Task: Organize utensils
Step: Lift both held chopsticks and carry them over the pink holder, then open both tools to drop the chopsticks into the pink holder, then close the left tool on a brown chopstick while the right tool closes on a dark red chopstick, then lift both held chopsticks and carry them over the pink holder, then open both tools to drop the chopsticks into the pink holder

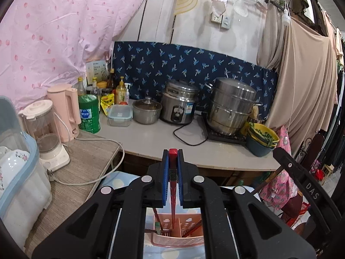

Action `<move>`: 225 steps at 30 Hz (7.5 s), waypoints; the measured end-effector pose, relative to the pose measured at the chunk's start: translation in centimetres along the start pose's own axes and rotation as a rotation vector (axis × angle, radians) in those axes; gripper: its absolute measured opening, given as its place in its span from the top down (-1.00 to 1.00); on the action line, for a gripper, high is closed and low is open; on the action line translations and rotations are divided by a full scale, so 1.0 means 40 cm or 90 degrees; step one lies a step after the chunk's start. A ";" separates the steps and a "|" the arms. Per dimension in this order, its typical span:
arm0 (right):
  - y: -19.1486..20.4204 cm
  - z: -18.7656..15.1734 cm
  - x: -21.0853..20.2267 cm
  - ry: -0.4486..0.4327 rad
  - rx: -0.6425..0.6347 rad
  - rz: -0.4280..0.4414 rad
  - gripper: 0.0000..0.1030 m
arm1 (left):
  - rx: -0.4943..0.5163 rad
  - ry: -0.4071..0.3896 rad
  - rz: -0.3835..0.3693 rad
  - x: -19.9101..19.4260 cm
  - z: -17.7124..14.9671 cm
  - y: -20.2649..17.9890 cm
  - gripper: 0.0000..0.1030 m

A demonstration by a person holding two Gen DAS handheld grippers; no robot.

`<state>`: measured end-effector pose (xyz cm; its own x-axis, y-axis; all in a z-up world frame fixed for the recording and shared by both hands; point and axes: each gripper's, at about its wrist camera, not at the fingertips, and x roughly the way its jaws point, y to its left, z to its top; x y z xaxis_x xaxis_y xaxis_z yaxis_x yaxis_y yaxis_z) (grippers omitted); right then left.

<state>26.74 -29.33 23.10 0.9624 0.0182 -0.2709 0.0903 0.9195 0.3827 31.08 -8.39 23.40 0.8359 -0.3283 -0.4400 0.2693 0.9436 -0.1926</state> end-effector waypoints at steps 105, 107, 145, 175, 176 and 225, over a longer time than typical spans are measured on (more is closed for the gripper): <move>-0.067 -0.949 -0.455 0.402 -0.120 -0.113 0.87 | 0.084 0.328 0.049 -0.282 -0.899 0.061 -0.41; -0.089 -0.944 -0.466 0.399 -0.106 -0.122 0.87 | 0.091 0.335 0.038 -0.279 -0.910 0.043 -0.41; -0.104 -0.891 -0.539 0.374 -0.065 -0.104 0.86 | 0.093 0.386 0.001 -0.266 -0.924 -0.001 0.86; -0.019 -0.403 -0.441 0.130 -0.039 -0.004 0.86 | 0.040 0.146 -0.067 -0.294 -0.413 -0.040 0.87; -0.020 -0.387 -0.433 0.122 -0.037 -0.005 0.86 | 0.037 0.141 -0.069 -0.290 -0.396 -0.038 0.87; -0.088 -0.175 0.045 0.101 -0.009 -0.033 0.55 | 0.011 0.065 -0.018 0.071 -0.139 -0.047 0.47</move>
<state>26.36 -29.77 15.08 0.9038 0.0319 -0.4267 0.1338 0.9261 0.3528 30.27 -11.34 17.63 0.7744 -0.3572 -0.5222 0.3020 0.9340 -0.1911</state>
